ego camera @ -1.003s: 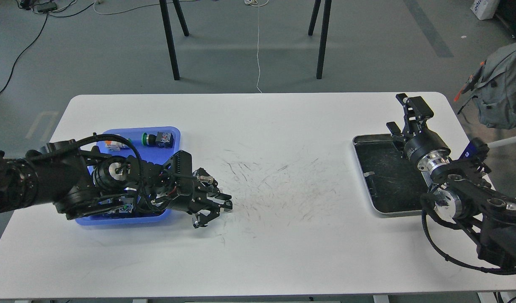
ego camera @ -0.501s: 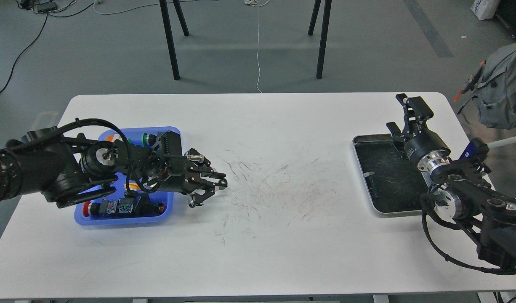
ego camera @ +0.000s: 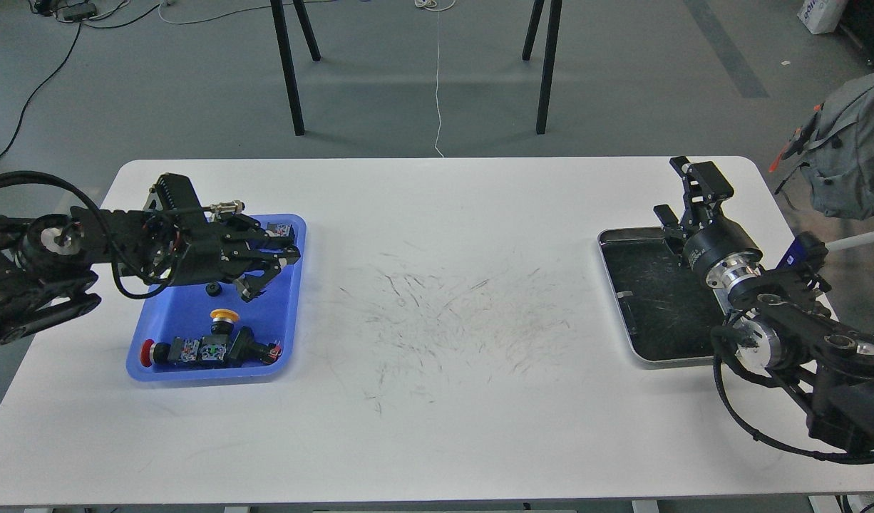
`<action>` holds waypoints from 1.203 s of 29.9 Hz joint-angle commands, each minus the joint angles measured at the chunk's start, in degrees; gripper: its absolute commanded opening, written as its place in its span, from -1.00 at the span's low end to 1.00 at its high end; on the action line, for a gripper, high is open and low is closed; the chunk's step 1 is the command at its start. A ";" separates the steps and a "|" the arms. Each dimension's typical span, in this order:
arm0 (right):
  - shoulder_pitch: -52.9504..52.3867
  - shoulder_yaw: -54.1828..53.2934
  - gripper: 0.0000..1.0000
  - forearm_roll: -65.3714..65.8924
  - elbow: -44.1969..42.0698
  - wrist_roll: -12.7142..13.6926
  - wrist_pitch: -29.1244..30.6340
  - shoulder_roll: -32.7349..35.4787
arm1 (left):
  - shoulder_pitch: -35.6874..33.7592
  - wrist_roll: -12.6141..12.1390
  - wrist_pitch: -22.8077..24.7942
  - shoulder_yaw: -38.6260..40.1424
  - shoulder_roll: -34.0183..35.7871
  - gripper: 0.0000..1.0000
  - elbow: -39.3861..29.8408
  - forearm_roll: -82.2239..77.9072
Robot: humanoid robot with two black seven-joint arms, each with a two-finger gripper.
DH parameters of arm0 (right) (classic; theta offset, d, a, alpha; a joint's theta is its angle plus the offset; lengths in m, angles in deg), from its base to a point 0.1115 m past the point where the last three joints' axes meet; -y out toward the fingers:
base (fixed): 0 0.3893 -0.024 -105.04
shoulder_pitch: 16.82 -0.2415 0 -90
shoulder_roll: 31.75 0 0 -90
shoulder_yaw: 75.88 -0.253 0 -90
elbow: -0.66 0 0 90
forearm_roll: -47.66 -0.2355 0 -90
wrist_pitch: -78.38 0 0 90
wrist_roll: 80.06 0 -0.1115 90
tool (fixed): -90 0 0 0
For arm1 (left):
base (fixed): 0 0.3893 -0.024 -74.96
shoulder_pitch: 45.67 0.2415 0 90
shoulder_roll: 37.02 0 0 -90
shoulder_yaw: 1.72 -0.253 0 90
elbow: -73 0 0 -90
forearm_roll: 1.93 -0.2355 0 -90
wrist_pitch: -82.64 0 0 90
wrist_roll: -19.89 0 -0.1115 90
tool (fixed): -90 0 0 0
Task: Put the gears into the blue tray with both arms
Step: 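Carry the gear into the blue tray and release it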
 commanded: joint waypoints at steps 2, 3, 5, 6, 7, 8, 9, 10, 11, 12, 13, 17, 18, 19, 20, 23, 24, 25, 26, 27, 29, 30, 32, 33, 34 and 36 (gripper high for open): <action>-0.14 0.00 0.87 0.00 0.11 0.00 -0.09 0.00 | 2.14 0.00 -0.36 0.00 1.67 -0.64 0.26 0.86; -0.14 0.00 0.87 0.00 0.11 0.00 -0.09 0.00 | 2.67 0.00 -0.36 0.00 1.76 -0.64 0.35 0.87; -0.23 0.00 0.87 0.00 0.29 0.00 -0.35 0.00 | 3.81 0.00 -0.45 0.34 1.67 -0.63 0.35 0.87; -0.31 0.00 0.87 0.00 0.29 0.00 -0.35 0.00 | 4.16 0.00 -0.36 0.96 1.58 -0.63 0.44 0.87; -0.31 0.00 0.87 0.00 0.29 0.00 -0.44 0.00 | 4.51 0.00 -0.27 1.57 1.58 -0.62 0.70 0.87; -0.40 -0.09 0.87 0.00 0.29 0.00 -0.44 0.00 | 5.39 0.00 -0.18 1.84 1.41 -0.62 1.66 1.04; -0.40 -0.18 0.87 0.00 0.29 0.00 -0.44 0.00 | 6.27 0.00 -0.18 2.01 1.06 -0.61 2.71 1.13; -0.49 -0.27 0.87 0.00 0.29 0.00 -0.53 0.00 | 6.89 0.00 -0.27 2.10 0.79 -0.61 3.59 1.13; -0.58 -0.70 0.87 -0.09 0.29 0.00 -0.70 -0.09 | 7.41 0.00 -0.27 2.10 0.62 -0.61 4.39 1.13; -0.58 -0.88 0.87 -0.09 0.37 0.00 -0.79 -0.09 | 7.51 0.00 -0.27 2.10 0.53 -0.61 4.65 1.13; -0.67 -1.06 0.87 -0.18 0.38 0.00 -0.88 -0.18 | 7.51 0.00 -0.27 2.19 0.53 -0.61 4.66 1.22; -0.75 -3.34 0.86 -0.18 0.38 0.00 -0.97 -1.50 | 8.21 0.00 -0.27 2.37 0.53 -0.61 4.74 1.22; -0.75 -3.87 0.87 -0.18 0.38 0.00 -0.97 -1.76 | 8.30 0.00 -0.27 2.46 0.61 -0.61 4.74 1.22; -0.84 -4.13 0.87 -0.18 0.38 0.00 -1.06 -2.02 | 8.30 0.00 -0.27 2.46 0.61 -0.61 4.83 1.22; -0.93 -4.31 0.87 -0.18 0.38 0.00 -1.15 -2.37 | 8.30 0.00 -0.27 2.46 0.61 -0.61 4.92 1.22; -1.54 -4.31 0.86 -0.18 0.38 0.00 -1.59 -3.34 | 9.00 0.00 -0.27 2.89 0.53 -0.60 5.97 1.30; -1.63 -4.40 0.86 -0.18 0.38 0.00 -1.59 -3.52 | 9.09 0.00 -0.18 3.24 0.53 -0.60 6.06 1.30; -1.89 -4.40 0.86 -0.18 0.38 0.00 -1.67 -3.61 | 9.26 0.00 -0.18 3.51 0.53 -0.60 6.15 1.22; -2.07 -4.49 0.86 -0.18 0.29 0.00 -1.76 -3.70 | 9.53 0.00 -0.18 3.51 0.53 -0.60 6.41 1.30; -2.25 -4.57 0.86 -0.18 0.29 0.00 -1.76 -3.78 | 9.88 0.00 -0.18 3.60 0.53 -0.59 6.85 1.30; -2.33 -4.66 0.87 -0.18 0.29 0.00 -1.76 -3.78 | 10.23 0.00 -0.18 3.69 0.26 -0.59 7.55 1.39; -2.34 -4.84 0.86 -0.18 0.37 0.00 -1.76 -3.78 | 10.23 0.00 -0.18 3.69 -0.26 -0.59 7.64 1.39; -2.16 -5.27 0.87 -0.18 0.29 0.00 -1.76 -3.78 | 10.32 0.00 -0.09 3.69 -1.14 -0.59 7.73 1.65; -2.16 -5.71 0.87 -0.18 0.29 0.00 -1.76 -3.78 | 10.32 0.00 -0.09 3.69 -1.41 -0.58 7.73 2.00; -2.07 -6.15 0.87 -0.18 0.29 0.00 -1.76 -3.78 | 10.32 0.00 -0.01 3.60 -1.58 -0.58 7.73 2.09; -2.07 -7.56 0.87 -0.27 0.37 0.00 -1.76 -4.05 | 10.49 0.00 0.17 3.60 -1.67 -0.58 8.26 2.27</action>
